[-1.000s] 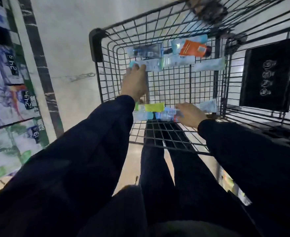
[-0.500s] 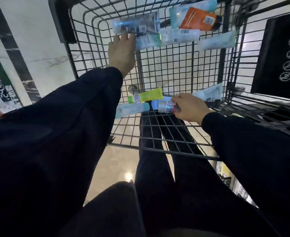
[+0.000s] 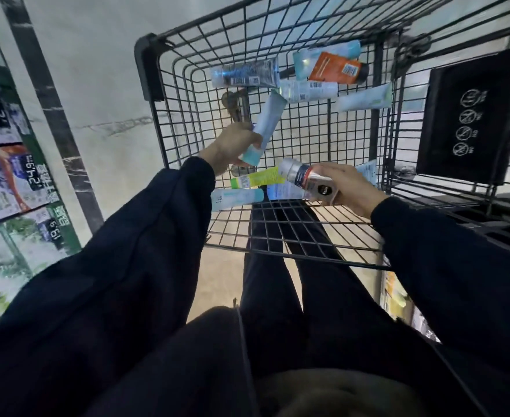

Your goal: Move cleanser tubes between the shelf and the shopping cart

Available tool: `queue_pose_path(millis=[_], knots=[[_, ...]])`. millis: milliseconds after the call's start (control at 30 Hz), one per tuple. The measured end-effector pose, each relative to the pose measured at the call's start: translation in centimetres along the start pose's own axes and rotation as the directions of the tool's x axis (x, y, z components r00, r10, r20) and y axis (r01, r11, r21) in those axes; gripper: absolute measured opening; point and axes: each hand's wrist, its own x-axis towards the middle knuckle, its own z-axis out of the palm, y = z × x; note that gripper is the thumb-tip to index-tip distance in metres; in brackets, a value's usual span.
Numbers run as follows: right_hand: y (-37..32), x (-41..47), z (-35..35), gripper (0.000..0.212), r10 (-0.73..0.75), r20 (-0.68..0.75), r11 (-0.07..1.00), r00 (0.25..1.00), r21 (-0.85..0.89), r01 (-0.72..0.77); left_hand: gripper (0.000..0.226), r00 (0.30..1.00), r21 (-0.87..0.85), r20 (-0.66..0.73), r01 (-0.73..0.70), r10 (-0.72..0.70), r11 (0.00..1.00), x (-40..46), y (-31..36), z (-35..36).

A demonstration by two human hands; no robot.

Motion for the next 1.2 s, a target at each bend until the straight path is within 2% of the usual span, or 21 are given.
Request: queue_pose_path(millis=[133,267,367,500,600,667,733,867,933,1067,1200], knots=[[-1.7,-4.4,-0.8,0.044,-0.071,0.123,0.975,0.99,0.216,0.044,0.059,0.998,-0.259,0.035,-0.035,0.045,0.965,-6.8,1.5,1.0],[-3.4,-9.2,-1.1,0.053,-0.216,0.128,0.941,0.968,0.29,0.172,0.056,0.988,-0.403,-0.004,-0.142,0.153,0.904,-13.5,3.5,1.6],[-4.5,-13.0,-0.7,0.056,-0.328,0.028,0.924,0.944,0.22,0.314,0.055,0.976,-0.417,-0.025,-0.206,0.215,0.885,-17.8,5.0,1.8],[-6.3,-19.5,-0.2,0.05,-0.498,-0.171,0.85,0.85,0.099,0.518,0.054,0.939,-0.398,-0.051,-0.331,0.34,0.856,-23.7,7.2,2.1],[-6.7,-24.5,0.5,0.032,-0.552,-0.321,0.778,0.77,0.132,0.614,0.051,0.905,-0.388,-0.039,-0.405,0.424,0.828,-27.4,8.4,2.5],[-6.3,-27.6,1.2,0.021,-0.568,-0.403,0.712,0.717,0.196,0.675,0.058,0.889,-0.409,-0.032,-0.429,0.457,0.805,-29.5,8.7,2.9],[-5.8,-30.6,2.4,0.018,-0.558,-0.475,0.63,0.68,0.289,0.72,0.064,0.874,-0.419,-0.017,-0.448,0.486,0.79,-31.2,8.8,3.5],[-3.4,-35.4,5.3,0.041,-0.518,-0.588,0.388,0.621,0.486,0.783,0.061,0.826,-0.372,0.067,-0.5,0.56,0.782,-34.4,8.3,4.9],[-2.0,-37.4,6.7,0.035,-0.528,-0.625,0.25,0.574,0.532,0.809,0.059,0.798,-0.36,0.108,-0.524,0.592,0.772,-35.6,8.0,5.7],[1.5,-40.3,8.1,0.025,-0.447,-0.76,0.031,0.472,0.514,0.857,0.054,0.724,-0.296,0.246,-0.576,0.644,0.761,-37.8,7.9,7.9],[6.0,-43.4,8.8,0.015,-0.337,-0.845,-0.055,0.416,0.458,0.887,0.053,0.669,-0.212,0.361,-0.619,0.649,0.756,-39.8,7.7,11.1]])
